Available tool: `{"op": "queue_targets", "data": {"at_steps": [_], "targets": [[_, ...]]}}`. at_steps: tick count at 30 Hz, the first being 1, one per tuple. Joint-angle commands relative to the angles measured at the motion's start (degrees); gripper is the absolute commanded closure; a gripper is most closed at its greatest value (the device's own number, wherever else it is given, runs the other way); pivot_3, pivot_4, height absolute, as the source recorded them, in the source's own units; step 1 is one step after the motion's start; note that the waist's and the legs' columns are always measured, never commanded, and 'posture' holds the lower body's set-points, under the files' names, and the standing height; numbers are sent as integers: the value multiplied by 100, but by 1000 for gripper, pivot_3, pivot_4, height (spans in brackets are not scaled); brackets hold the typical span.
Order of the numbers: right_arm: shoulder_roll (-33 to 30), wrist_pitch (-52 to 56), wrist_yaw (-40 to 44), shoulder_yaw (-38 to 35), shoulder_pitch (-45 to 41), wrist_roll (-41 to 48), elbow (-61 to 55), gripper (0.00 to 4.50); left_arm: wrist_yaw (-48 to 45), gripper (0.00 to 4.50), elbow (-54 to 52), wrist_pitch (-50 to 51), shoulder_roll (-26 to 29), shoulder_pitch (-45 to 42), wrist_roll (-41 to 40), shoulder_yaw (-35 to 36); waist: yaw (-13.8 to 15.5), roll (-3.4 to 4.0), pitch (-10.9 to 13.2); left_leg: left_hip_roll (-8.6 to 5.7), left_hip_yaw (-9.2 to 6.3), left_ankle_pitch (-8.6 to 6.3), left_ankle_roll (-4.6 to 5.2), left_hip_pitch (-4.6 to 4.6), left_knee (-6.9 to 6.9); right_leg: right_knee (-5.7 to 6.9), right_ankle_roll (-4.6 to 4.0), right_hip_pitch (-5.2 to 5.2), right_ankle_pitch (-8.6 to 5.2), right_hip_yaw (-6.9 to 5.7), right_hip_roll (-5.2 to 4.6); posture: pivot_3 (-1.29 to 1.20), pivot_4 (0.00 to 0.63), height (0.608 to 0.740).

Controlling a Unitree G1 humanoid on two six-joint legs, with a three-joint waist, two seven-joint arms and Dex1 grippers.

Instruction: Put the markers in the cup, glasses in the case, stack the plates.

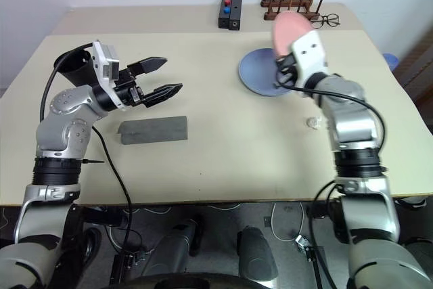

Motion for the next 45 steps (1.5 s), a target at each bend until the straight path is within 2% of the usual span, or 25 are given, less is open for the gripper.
{"op": "queue_targets", "data": {"at_steps": [1, 5, 6, 8, 15, 19, 23, 30, 38, 41, 45], "targets": [[-17, -331, 31, 140, -101, -262, 233, 4435, 162, 0, -356, -25, 29, 98, -45, 115, 23, 0, 0, -1, 0, 0, 0, -1, 0, 0, 0, 0, 0, 0, 0, 0, 150, 737], [118, -489, 137, 190, -155, -223, 641, 4435, 264, 0, -610, 50, 46, 297, -87, 107, 31, 0, 0, -2, -1, 0, 0, 0, 2, 1, 1, 0, 0, 0, 0, 0, 150, 737], [173, -514, 137, 149, -212, -187, 796, 4158, 283, 0, -660, 57, 46, 333, -84, 97, 12, 0, 0, -1, -1, 0, -1, 0, 2, 1, 0, -1, 0, 0, 0, 0, 150, 737], [230, -651, 124, 114, -348, -216, 1166, 3500, 339, 0, -747, 102, 22, 383, -119, 96, -19, 0, 0, 0, -1, 0, -1, 1, 0, 1, 0, -1, 0, 1, 2, 0, 150, 737], [320, -894, 111, -154, -602, -43, 1411, 26, 368, 0, -821, 165, -11, 393, -181, 50, -28, 1, 0, 1, 0, 1, -2, 1, -2, 3, 0, -5, 0, 2, 5, 0, 150, 737], [14, -696, 163, -360, -491, 5, 1284, 26, 124, 0, -996, 482, 24, 441, -553, 94, -5, 1, 0, 0, -1, 1, -2, 0, -1, 3, 0, -3, 0, 1, 3, 0, 150, 737], [-672, 222, 522, -572, 12, 172, 852, 26, -284, 0, -1357, 894, 163, 633, -945, -5, 30, 1, 0, -2, -1, 1, -2, -1, -2, 2, 0, -3, 0, 1, 0, 0, 150, 737], [-1296, 1847, 696, -834, 920, 477, -115, 26, -554, 0, -1310, 656, 142, 742, -545, -610, -21, 6, -1, 3, 3, 0, -1, 2, -2, 0, -3, -3, 0, 9, -5, 0, 150, 737], [-1577, 2381, 550, -924, 1705, 430, -644, 26, -517, 0, -1156, 511, -253, 579, -407, -881, 19, 5, -1, 2, 4, 0, 0, -2, -1, -1, -2, -5, 0, 9, -9, 0, 150, 737], [-1566, 2338, 533, -958, 1883, 441, -550, 880, -549, 0, -1118, 504, -286, 546, -388, -922, 22, 5, -1, 2, 4, 0, 0, -2, -1, -1, -3, -5, 0, 8, -8, 0, 150, 737], [-1387, 2229, 404, -1122, 1601, 576, -530, 2833, -528, 0, -1093, 492, -279, 529, -346, -881, 24, 5, -1, 2, 3, 0, 0, -2, 0, -1, -3, -4, 0, 7, -9, 0, 150, 737]]}}
